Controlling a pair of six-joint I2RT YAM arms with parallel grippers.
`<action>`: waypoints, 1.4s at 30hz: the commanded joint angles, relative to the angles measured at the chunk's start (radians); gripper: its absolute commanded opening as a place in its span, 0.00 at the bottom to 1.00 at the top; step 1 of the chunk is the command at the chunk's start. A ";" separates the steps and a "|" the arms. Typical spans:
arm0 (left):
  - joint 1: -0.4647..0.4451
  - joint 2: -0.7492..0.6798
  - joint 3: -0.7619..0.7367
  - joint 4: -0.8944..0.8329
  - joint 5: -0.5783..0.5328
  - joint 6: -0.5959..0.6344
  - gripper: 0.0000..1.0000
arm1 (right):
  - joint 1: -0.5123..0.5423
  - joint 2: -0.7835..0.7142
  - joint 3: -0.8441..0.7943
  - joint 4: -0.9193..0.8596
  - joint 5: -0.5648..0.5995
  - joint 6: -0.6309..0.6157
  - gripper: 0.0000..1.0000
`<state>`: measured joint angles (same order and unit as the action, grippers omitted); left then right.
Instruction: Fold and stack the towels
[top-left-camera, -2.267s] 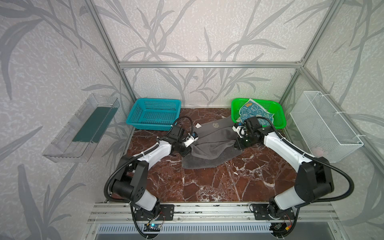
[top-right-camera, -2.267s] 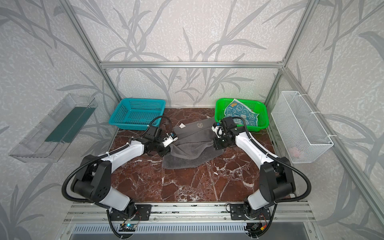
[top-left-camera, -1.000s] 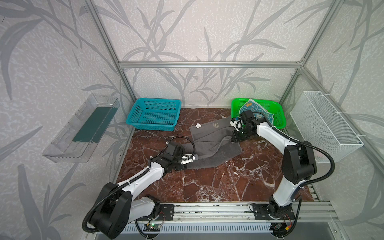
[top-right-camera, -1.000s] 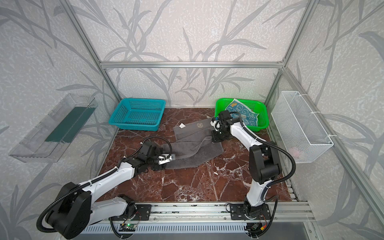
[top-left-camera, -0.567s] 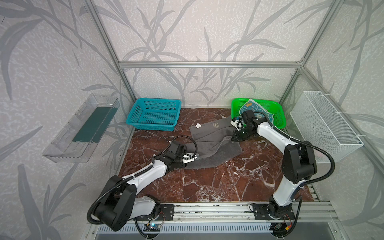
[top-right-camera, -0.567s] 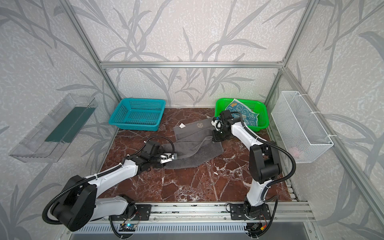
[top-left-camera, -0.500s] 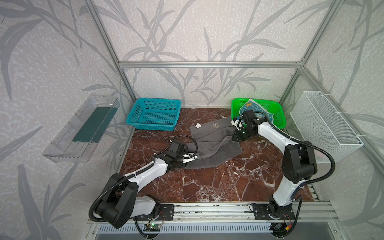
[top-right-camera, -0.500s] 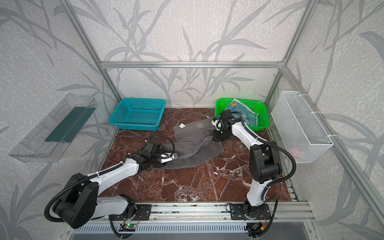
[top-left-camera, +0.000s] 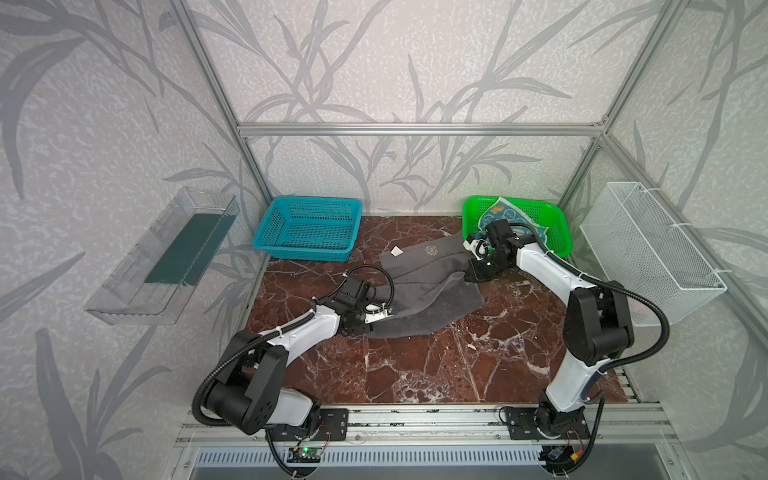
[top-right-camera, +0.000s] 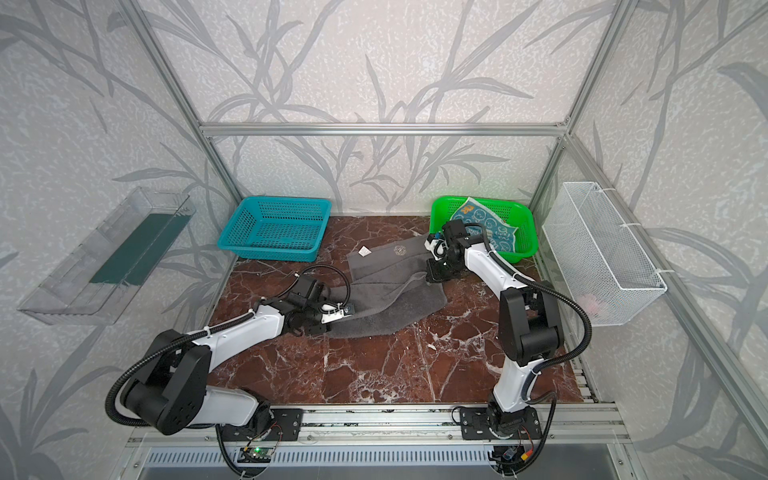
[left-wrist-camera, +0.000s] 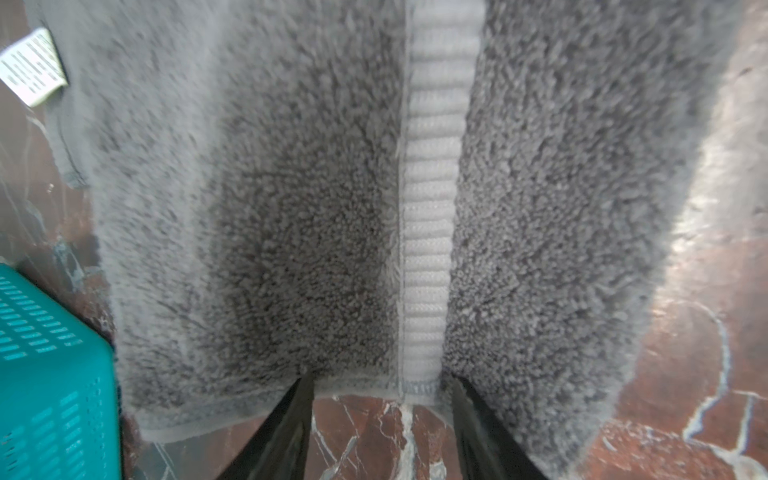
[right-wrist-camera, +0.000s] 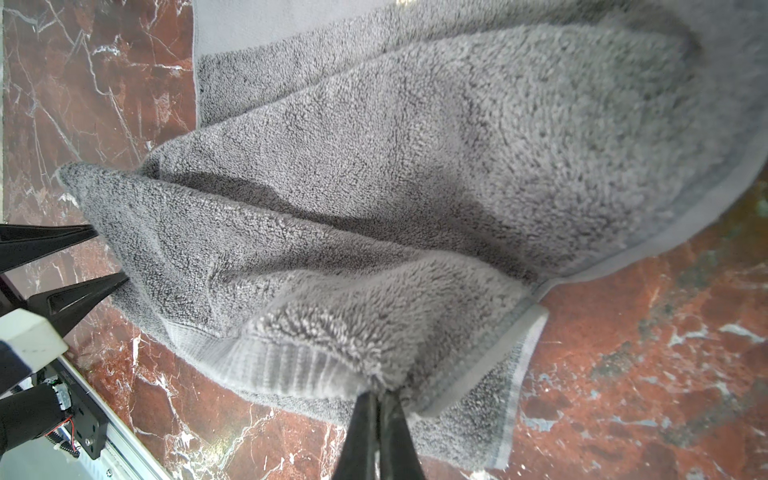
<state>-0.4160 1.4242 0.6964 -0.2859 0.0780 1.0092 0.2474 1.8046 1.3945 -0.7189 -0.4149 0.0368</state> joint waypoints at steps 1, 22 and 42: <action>0.006 0.038 0.037 -0.029 0.010 -0.007 0.55 | -0.007 0.015 0.035 0.001 -0.022 -0.007 0.00; 0.032 -0.021 0.093 -0.117 0.098 -0.141 0.00 | -0.013 0.022 0.049 -0.011 -0.028 -0.018 0.00; 0.136 -0.183 0.244 0.001 0.123 -0.371 0.00 | -0.013 -0.093 0.046 -0.068 0.003 -0.193 0.00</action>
<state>-0.2844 1.2785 0.8989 -0.3145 0.1856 0.6853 0.2382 1.7771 1.4117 -0.7456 -0.4194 -0.0849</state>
